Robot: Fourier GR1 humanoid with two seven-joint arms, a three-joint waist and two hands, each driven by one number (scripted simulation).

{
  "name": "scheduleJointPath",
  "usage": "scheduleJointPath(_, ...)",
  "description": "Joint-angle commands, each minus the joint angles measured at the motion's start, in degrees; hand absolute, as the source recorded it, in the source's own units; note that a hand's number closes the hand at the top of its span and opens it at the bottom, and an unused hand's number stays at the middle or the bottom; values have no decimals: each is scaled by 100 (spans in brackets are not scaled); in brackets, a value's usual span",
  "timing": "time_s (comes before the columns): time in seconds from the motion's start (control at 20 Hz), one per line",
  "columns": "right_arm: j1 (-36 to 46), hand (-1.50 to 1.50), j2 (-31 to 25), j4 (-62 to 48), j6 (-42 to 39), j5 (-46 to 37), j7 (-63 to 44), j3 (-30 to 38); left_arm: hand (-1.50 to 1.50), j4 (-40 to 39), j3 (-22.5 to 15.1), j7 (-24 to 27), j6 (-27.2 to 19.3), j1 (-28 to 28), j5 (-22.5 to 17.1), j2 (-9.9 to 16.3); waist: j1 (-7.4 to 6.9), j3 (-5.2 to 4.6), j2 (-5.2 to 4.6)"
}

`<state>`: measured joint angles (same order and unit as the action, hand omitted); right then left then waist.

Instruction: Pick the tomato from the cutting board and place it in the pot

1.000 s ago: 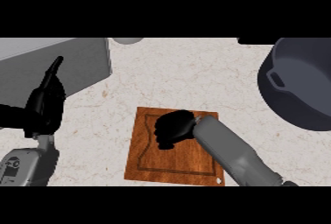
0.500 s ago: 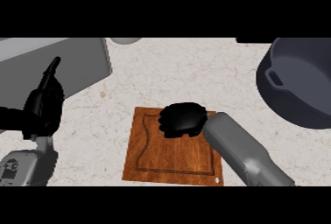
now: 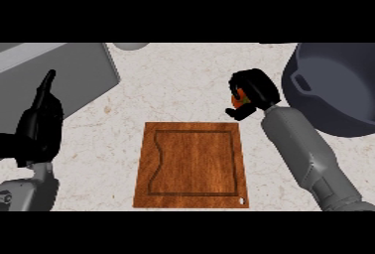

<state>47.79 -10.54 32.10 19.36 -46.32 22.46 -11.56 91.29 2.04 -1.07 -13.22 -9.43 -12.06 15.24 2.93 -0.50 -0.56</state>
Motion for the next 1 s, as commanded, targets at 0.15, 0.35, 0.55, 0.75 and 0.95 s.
scheduleJointPath(0.15, 768, 150, -576, -524, 1212, -46, -3103, 1067, 0, 107, -66, 29, 105, -99, 34, 87, -139, -31, 47)
scheduleJointPath(0.35, 1247, 150, -1006, -878, 2035, -571, -4697, 1177, 0, 93, -120, -39, 144, -217, 6, 79, -334, -35, -24)
scheduleJointPath(0.55, 1798, 150, -1368, -1361, 2519, -1376, -6345, 960, 0, 113, -200, -97, 224, -393, 10, 113, -526, -28, -36)
scheduleJointPath(0.75, 2227, 150, -1603, -2000, 2435, -2138, -8072, 659, 0, 0, -234, -259, 264, -595, -23, 119, -540, -1, -52)
scheduleJointPath(0.95, 2606, 150, -1242, -2408, 1845, -2727, -9592, 260, 0, -160, -217, -81, 314, -559, -23, 63, -508, 22, -18)
